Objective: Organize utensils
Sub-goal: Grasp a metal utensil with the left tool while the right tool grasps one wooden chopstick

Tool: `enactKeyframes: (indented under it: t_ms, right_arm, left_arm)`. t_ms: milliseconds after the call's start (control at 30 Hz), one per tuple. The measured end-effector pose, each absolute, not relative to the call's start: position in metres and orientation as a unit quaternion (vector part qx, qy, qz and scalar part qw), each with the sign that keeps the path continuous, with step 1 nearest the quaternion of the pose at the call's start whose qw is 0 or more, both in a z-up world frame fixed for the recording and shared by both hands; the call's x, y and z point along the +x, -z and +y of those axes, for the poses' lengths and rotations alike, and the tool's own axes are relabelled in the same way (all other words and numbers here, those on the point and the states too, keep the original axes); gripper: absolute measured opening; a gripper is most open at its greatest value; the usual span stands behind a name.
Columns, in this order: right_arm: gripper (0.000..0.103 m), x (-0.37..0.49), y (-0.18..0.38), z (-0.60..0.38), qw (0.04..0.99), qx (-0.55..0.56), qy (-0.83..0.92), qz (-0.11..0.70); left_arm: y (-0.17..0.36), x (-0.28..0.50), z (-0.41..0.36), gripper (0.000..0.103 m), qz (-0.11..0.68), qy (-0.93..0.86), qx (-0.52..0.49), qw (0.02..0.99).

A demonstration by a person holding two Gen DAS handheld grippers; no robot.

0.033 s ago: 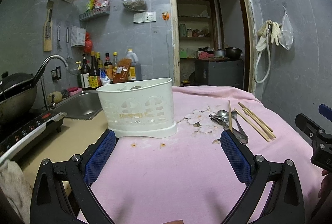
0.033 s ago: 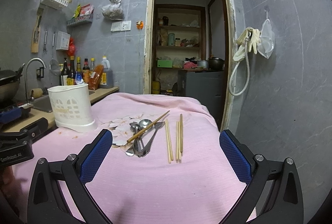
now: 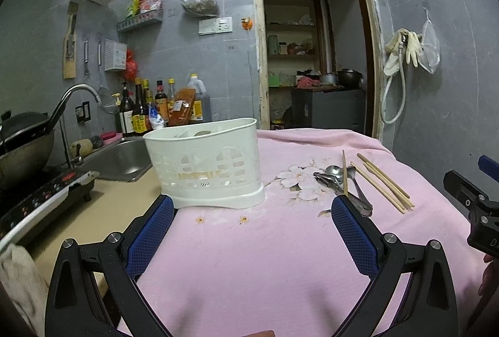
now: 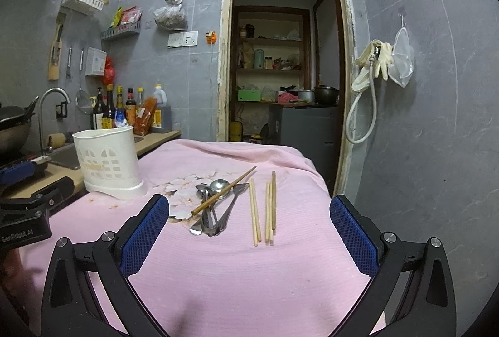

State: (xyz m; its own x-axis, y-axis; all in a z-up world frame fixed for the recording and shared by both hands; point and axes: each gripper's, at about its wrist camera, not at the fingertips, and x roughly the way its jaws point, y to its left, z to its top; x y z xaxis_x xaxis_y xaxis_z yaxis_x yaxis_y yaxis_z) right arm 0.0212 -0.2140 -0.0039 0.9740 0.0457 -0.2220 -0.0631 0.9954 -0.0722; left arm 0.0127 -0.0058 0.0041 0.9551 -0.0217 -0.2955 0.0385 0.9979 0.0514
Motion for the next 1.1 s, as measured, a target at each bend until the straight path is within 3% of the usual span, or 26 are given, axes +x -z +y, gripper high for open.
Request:
enactKeyframes:
  t_ms: [333, 533, 967, 1033, 1100]
  right_arm:
    - [0.103, 0.046, -0.02, -0.249, 0.992, -0.061, -0.026, 0.112]
    - [0.103, 0.084, -0.022, -0.282, 0.984, -0.047, -0.038, 0.17]
    - [0.103, 0.155, -0.007, -0.31, 0.959, -0.066, -0.063, 0.268]
    - [0.103, 0.166, -0.004, -0.307, 0.956, -0.078, -0.069, 0.276]
    - [0.101, 0.181, 0.0, -0.305, 0.951, -0.089, -0.073, 0.286]
  left_arm:
    - [-0.03, 0.054, -0.028, 0.099, 0.166, 0.047, 0.066, 0.983]
    - [-0.037, 0.104, -0.05, 0.099, 0.208, 0.098, 0.082, 0.97]
    - [0.0, 0.206, -0.069, 0.099, 0.363, 0.164, 0.03, 0.917]
    - [0.003, 0.216, -0.07, 0.096, 0.374, 0.17, 0.025, 0.911]
    - [0.007, 0.226, -0.07, 0.086, 0.389, 0.18, 0.015, 0.903]
